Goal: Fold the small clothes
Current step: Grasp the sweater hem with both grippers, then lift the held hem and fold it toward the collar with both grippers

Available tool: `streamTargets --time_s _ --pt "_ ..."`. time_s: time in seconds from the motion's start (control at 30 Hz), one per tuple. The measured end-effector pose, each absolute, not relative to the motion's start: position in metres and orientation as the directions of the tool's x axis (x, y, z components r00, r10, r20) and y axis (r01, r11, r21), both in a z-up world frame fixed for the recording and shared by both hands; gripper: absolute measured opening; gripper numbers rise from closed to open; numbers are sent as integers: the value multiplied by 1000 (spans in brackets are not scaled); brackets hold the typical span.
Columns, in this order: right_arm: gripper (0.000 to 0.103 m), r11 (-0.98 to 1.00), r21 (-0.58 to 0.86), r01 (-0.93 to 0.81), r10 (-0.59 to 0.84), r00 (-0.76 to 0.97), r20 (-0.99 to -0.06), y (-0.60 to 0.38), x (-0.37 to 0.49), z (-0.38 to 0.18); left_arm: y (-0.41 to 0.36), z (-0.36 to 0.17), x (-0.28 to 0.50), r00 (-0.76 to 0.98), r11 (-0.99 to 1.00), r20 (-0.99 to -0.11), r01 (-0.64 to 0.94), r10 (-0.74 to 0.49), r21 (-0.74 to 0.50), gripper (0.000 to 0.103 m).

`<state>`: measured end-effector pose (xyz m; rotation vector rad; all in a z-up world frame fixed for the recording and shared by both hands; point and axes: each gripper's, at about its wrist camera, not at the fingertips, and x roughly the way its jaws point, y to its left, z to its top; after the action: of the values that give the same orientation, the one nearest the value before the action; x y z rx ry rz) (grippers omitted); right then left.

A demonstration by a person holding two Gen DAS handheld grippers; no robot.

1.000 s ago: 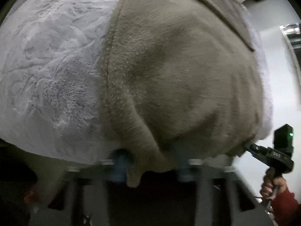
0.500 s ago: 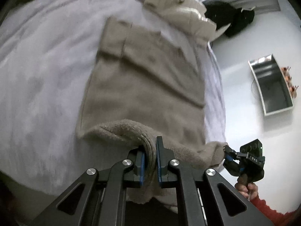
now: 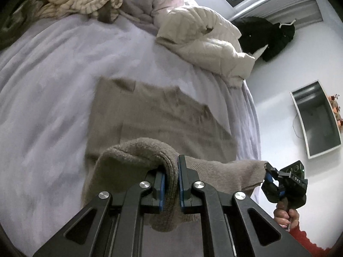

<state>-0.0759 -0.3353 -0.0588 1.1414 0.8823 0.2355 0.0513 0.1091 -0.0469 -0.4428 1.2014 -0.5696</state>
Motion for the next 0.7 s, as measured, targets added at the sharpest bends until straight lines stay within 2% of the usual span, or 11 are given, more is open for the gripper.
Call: streamTargets --time_s 0.17,0.47,0.53,0.7 --pt "15 424 858 290 574 646 -503 -359 -25 -76 82 -69 100 255 803 -762 152 -595 -577 11" --pt "15 372 818 439 563 594 -575 -394 30 -160 54 -138 149 233 882 -852 78 -470 -465 12" --pt "15 352 822 447 570 594 -567 -397 33 -171 50 -148 151 215 893 -868 66 -448 -444 17" --pt "20 321 846 426 603 597 -529 -402 38 -173 41 -142 155 212 916 -891 94 -402 -391 17"
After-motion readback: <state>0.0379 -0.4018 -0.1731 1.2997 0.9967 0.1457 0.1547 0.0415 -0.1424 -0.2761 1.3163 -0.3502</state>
